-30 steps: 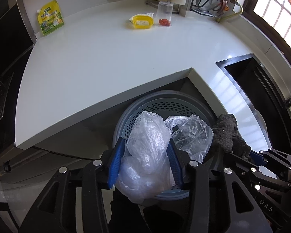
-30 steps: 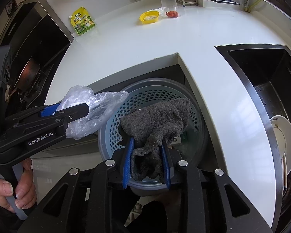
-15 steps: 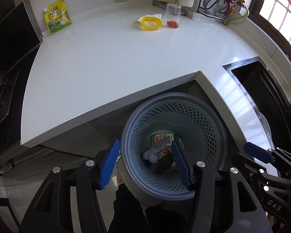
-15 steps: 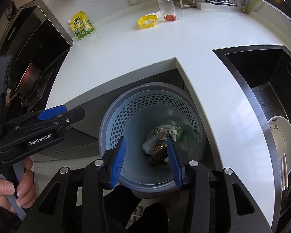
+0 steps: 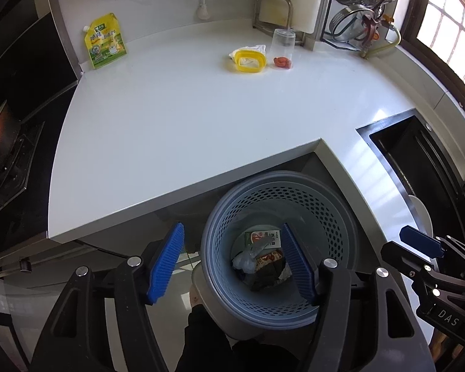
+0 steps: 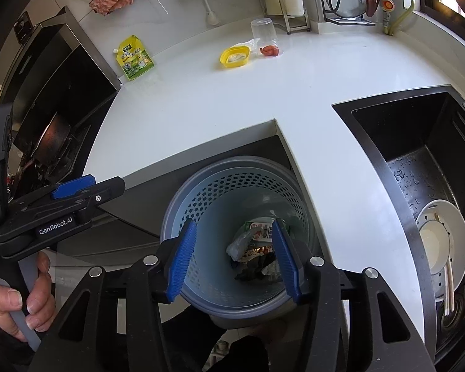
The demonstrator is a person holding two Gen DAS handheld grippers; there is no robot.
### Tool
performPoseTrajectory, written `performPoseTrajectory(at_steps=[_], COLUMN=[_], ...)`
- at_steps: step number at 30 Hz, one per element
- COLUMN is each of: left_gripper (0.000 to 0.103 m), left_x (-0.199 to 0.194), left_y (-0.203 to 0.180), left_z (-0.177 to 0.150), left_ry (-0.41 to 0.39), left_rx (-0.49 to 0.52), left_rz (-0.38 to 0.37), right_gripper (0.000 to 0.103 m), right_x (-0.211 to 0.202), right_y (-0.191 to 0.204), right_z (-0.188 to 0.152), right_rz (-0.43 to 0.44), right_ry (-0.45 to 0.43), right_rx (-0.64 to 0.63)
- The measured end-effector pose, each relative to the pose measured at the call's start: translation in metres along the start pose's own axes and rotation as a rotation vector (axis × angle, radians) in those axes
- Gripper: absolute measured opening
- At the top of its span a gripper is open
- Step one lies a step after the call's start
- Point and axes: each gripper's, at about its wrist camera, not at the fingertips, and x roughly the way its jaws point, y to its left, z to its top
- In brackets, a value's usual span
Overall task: Collect trash
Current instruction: 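Move both tools back over the counter toward the yellow lid and cup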
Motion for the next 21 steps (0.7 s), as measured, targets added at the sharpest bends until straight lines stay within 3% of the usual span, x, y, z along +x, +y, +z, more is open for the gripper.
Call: performPoseTrajectory(at_steps=[9, 15, 21], left_gripper=[0.067, 0.069, 0.077], left_x=[-0.008, -0.002, 0.01], left_y=[0.019, 0.03, 0.04], left_z=[0.014, 0.047, 0.086], left_ry=[-0.035, -0.067, -0.087], left_rx=[-0.023, -0.009, 0.008], left_rz=[0.027, 0.027, 0.014], right_gripper=[0.053, 0.054, 0.06], right_x=[0.003, 0.011, 0.016], right_y=[0.01, 0.018, 0.023], right_z=[0.03, 0.059, 0.092], right_rz=[0.014, 0.006, -0.034], right_ry=[-0.027, -0.056, -0.106], right_rx=[-0.034, -0.017, -0.002])
